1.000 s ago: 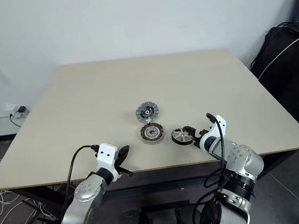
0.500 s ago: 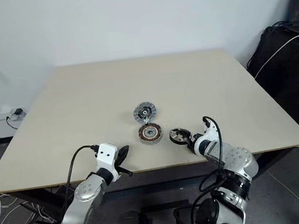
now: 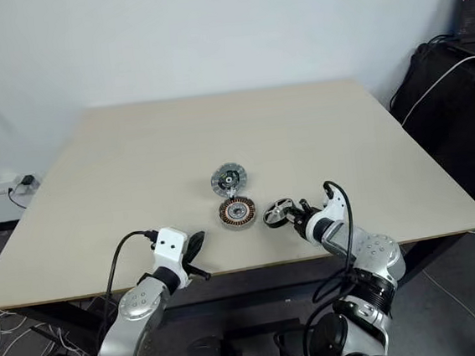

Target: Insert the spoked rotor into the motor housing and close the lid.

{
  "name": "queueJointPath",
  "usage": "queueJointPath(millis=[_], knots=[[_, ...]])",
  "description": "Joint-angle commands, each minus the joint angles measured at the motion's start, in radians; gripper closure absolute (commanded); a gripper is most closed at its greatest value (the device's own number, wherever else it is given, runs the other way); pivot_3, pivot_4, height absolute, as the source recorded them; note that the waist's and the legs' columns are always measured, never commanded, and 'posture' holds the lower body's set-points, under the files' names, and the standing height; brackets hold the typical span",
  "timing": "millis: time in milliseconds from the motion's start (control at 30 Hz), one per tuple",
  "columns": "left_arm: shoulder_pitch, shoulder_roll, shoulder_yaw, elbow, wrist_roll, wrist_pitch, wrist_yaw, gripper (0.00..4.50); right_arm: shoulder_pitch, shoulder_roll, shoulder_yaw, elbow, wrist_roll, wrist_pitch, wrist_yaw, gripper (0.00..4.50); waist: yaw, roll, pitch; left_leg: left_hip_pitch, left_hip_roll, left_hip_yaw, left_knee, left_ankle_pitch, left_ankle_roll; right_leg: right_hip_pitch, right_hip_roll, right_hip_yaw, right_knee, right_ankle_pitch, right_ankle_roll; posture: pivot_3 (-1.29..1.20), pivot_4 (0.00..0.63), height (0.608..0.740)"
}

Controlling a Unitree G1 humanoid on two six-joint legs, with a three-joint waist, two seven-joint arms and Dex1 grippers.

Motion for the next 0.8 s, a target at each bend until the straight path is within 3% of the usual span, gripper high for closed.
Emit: queueJointPath(millis=[33, 433, 800], knots=[[-0.012, -0.003, -0.004, -0.017, 0.002, -0.008, -0.002, 4.50, 0.026, -0.013, 0.014, -0.019, 0.006, 0.019, -0.035, 4.08, 0.000, 0.002, -0.001, 0.000, 0.000, 0.000, 0.000, 0.000, 0.000, 0.000, 0.000, 0.000, 0.000, 0.000, 0.000, 0.00, 0.000, 0.740], [-0.017, -0.004, -0.002, -0.016, 0.005, -0.006, -0.004, 4.50, -0.021, 0.058, 0.025, -0.084, 0.197, -0.015, -0.055, 4.08, 0.000, 0.005, 0.001, -0.007, 0.000, 0.001, -0.002, 0.000, 0.000, -0.004, 0.001, 0.000, -0.002, 0.000, 0.000, 0.00, 0.000, 0.740], [0.003, -0.001, 0.007, -0.032, 0.004, -0.004, 0.004, 4.50, -0.012, 0.126, 0.164, -0.028, 0.280, -0.141, -0.036, 4.08, -0.001, 0.004, 0.001, -0.007, 0.000, 0.000, -0.001, 0.000, 0.001, -0.004, 0.002, 0.000, -0.001, 0.001, 0.001, 0.00, 0.000, 0.740]])
